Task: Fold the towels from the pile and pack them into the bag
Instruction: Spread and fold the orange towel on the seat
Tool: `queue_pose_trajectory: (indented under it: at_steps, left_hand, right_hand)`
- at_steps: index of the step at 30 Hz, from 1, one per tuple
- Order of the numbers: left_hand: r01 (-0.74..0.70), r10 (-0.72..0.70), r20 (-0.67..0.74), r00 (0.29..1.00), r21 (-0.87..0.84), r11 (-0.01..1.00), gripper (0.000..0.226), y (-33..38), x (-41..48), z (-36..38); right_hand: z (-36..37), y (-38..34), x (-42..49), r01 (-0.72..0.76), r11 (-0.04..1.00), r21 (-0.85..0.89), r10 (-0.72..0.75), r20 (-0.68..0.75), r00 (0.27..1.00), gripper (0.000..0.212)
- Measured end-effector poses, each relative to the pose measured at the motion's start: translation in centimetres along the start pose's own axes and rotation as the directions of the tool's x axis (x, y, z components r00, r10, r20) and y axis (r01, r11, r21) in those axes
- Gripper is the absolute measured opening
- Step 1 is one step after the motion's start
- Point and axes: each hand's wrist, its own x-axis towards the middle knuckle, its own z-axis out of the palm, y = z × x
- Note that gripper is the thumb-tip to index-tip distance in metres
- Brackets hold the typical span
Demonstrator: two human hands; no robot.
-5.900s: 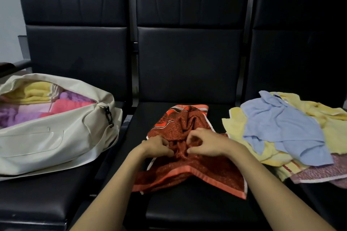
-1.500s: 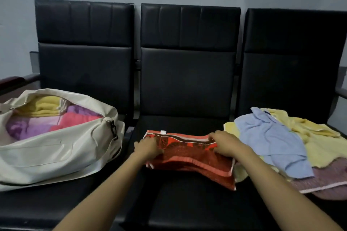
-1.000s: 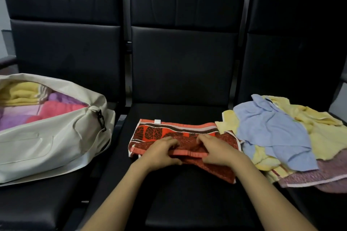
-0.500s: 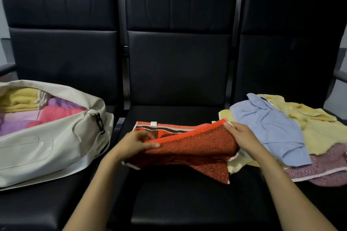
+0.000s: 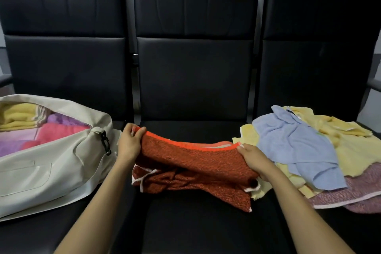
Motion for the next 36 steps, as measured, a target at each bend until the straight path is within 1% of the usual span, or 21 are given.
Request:
queue_pose_trajectory:
  at_steps: [1,3,4,6,10,12,15,17,20,22,26,28,30,32,33,36]
  left_hand:
    - [-0.034,0.033,0.011,0.999,0.07,0.997,0.021,0.5,0.6,-0.2]
    - [-0.08,0.068,0.078,0.995,0.162,0.984,0.024,0.9,2.0,0.0]
    - [-0.085,0.064,0.116,0.991,0.187,0.979,0.029,0.6,2.6,0.5]
    - [-0.068,0.032,0.154,0.988,0.23,0.971,0.036,-0.4,3.5,1.6]
    - [-0.01,-0.046,0.161,0.986,0.332,0.943,0.025,-3.3,4.5,3.3]
    - [0.025,-0.09,0.161,0.983,0.366,0.93,0.023,-4.3,4.7,3.7]
    - [0.046,-0.132,0.171,0.977,0.43,0.902,0.025,-5.4,4.7,4.2]
    - [0.036,-0.119,0.158,0.98,0.449,0.893,0.025,-5.8,4.9,4.3]
    - [-0.02,-0.062,0.156,0.986,0.476,0.879,0.024,-6.1,4.9,4.4]
    - [-0.037,-0.052,0.168,0.984,0.489,0.871,0.022,-6.1,5.1,4.4]
    - [-0.034,-0.076,0.191,0.979,0.515,0.856,0.022,-5.9,5.6,4.5]
    - [-0.039,-0.08,0.207,0.975,0.512,0.858,0.022,-6.0,5.8,4.5]
    - [-0.064,-0.066,0.238,0.969,0.5,0.864,0.023,-6.3,6.0,4.2]
    - [-0.106,-0.033,0.272,0.962,0.481,0.87,0.023,-6.5,6.3,3.9]
    - [-0.13,-0.009,0.282,0.959,0.471,0.873,0.024,-6.5,6.4,3.8]
    - [-0.214,0.097,0.271,0.958,0.444,0.87,0.025,-6.5,6.9,3.4]
  right_hand:
    - [0.3,0.0,0.4,-0.024,1.0,-0.003,0.024,-0.006,1.0,0.038]
    - [0.8,-0.1,1.3,-0.067,0.996,-0.063,0.06,-0.103,0.993,0.037]
    - [1.0,-0.1,1.7,-0.088,0.992,-0.094,0.073,-0.156,0.985,0.037]
    - [1.7,-0.2,2.7,-0.114,0.987,-0.117,0.087,-0.213,0.973,0.035]
    - [3.3,0.1,4.6,-0.126,0.975,-0.182,0.084,-0.223,0.971,0.034]
    - [3.9,0.4,5.3,-0.129,0.971,-0.201,0.083,-0.222,0.971,0.032]
    - [4.2,0.9,5.9,-0.114,0.961,-0.251,0.059,-0.214,0.975,0.024]
    - [4.2,0.9,6.0,-0.072,0.964,-0.254,0.026,-0.182,0.983,0.025]
    - [4.2,0.6,6.2,-0.029,0.963,-0.267,-0.001,-0.11,0.994,0.041]
    - [4.2,0.6,6.4,0.008,0.953,-0.304,-0.025,-0.052,0.998,0.046]
    - [4.2,0.2,6.8,0.097,0.924,-0.369,-0.074,0.077,0.994,0.044]
    - [4.0,-0.3,7.2,0.107,0.913,-0.394,-0.058,0.133,0.989,0.042]
    - [3.7,-0.7,7.7,0.115,0.894,-0.433,-0.036,0.186,0.982,0.033]
    - [3.3,-1.1,8.2,0.118,0.877,-0.466,-0.013,0.223,0.975,0.019]
    - [3.2,-1.4,8.4,0.119,0.87,-0.479,-0.004,0.234,0.972,0.016]
    - [2.9,-1.6,9.0,0.129,0.854,-0.504,-0.005,0.24,0.971,0.018]
